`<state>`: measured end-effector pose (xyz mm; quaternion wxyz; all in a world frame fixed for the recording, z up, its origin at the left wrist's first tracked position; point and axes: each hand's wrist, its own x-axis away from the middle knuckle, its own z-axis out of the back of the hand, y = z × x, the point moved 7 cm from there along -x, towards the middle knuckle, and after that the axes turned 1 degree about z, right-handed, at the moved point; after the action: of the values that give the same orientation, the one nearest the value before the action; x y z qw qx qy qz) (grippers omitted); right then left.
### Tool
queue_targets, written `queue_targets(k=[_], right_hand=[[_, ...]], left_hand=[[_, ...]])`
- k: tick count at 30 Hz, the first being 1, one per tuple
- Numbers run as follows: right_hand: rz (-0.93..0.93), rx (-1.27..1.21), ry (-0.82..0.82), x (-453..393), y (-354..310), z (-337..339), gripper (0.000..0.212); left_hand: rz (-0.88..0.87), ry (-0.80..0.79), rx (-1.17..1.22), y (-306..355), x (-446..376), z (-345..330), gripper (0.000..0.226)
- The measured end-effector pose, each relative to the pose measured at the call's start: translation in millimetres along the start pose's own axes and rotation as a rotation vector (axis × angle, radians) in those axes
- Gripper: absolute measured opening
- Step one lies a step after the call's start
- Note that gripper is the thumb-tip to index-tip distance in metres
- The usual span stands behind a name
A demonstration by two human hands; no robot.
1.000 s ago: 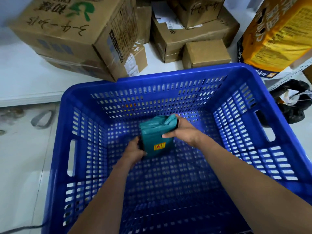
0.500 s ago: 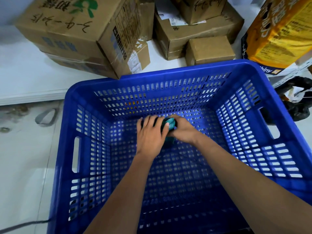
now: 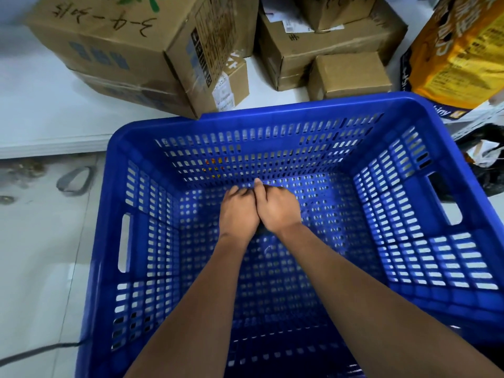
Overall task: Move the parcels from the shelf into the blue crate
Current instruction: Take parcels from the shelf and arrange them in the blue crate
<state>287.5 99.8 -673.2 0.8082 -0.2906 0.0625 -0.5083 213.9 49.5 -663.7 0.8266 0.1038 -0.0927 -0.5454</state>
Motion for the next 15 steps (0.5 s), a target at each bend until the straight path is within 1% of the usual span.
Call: queue_targets(k=[1, 3, 5, 6, 8, 10, 12, 15], right_hand=[[-0.025, -0.008, 0.012, -2.0, 1.6, 1.0, 0.066], [-0.066, 0.031, 0.006, -6.5, 2.7, 3.6, 0.066], [-0.096, 0.106, -0.053, -11.4, 1.1, 1.9, 0.054], [-0.149, 0.125, -0.082, -14.5, 2.9, 0.1, 0.048], [-0.248, 0.148, -0.124, -20.1, 5.3, -1.5, 0.045], [-0.34, 0.135, -0.162, -25.0, 9.8, -4.9, 0.039], [-0.431, 0.058, -0.213, -24.7, 13.0, -7.1, 0.03], [-0.518, -0.099, -0.245, -23.4, 19.0, -12.0, 0.036]], left_hand=[[0.016, 0.001, 0.019, 0.0, -2.0, 1.7, 0.025], [0.076, 0.025, 0.083, -1.8, -7.8, 6.0, 0.038], [0.188, -0.002, 0.154, -9.8, -14.0, 4.6, 0.047], [0.246, -0.03, 0.19, -14.7, -17.3, 3.1, 0.048], [0.353, -0.082, 0.286, -22.8, -21.5, 0.4, 0.048], [0.458, -0.136, 0.358, -28.0, -22.0, -4.3, 0.044], [0.593, -0.195, 0.441, -33.8, -18.6, -12.5, 0.033], [0.785, -0.264, 0.617, -40.4, -10.3, -20.1, 0.017]])
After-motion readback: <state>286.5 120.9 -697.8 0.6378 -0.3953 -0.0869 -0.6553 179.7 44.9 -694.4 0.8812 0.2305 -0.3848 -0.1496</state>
